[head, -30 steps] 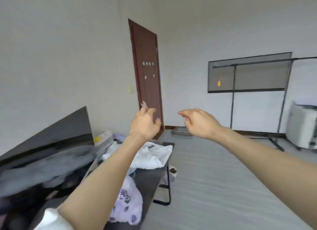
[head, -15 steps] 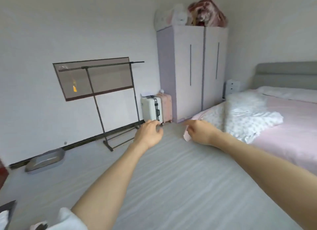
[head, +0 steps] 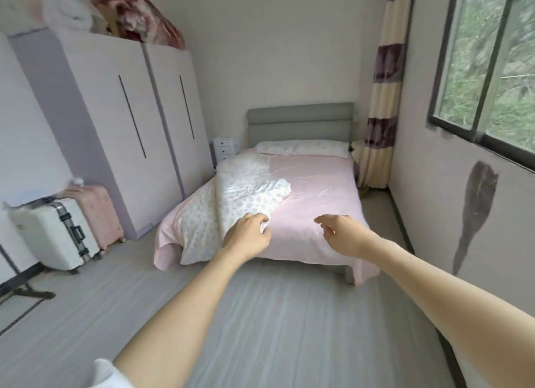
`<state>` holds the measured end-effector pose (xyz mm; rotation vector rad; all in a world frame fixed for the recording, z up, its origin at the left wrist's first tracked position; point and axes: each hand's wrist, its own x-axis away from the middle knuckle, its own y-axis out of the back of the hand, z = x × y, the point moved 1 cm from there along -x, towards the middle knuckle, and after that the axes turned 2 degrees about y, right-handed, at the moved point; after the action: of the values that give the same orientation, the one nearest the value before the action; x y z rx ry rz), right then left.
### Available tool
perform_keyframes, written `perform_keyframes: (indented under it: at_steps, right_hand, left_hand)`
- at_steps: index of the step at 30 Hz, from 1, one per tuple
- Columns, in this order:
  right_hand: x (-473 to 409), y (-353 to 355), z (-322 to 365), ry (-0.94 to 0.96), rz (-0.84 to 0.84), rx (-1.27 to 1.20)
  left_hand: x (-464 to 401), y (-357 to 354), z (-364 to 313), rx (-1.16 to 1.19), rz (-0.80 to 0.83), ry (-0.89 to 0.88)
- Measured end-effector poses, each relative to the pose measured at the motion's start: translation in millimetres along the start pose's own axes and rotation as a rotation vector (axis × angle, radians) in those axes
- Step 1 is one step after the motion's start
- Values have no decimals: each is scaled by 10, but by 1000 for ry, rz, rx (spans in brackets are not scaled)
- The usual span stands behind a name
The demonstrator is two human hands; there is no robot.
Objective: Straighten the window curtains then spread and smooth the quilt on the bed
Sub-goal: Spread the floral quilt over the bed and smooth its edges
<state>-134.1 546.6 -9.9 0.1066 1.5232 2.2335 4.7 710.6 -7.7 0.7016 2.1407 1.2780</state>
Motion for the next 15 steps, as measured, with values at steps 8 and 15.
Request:
perform_keyframes:
  at_steps: [8,15]
  right_hand:
    - [-1373,734,-1975,-160,-70,8]
    - [-2651,824,-3080,-214,-30,-15]
  left_hand:
    - [-2206,-807,-1272,82,37,-98]
    - [-3809,-1384,-1537,36,100,-101]
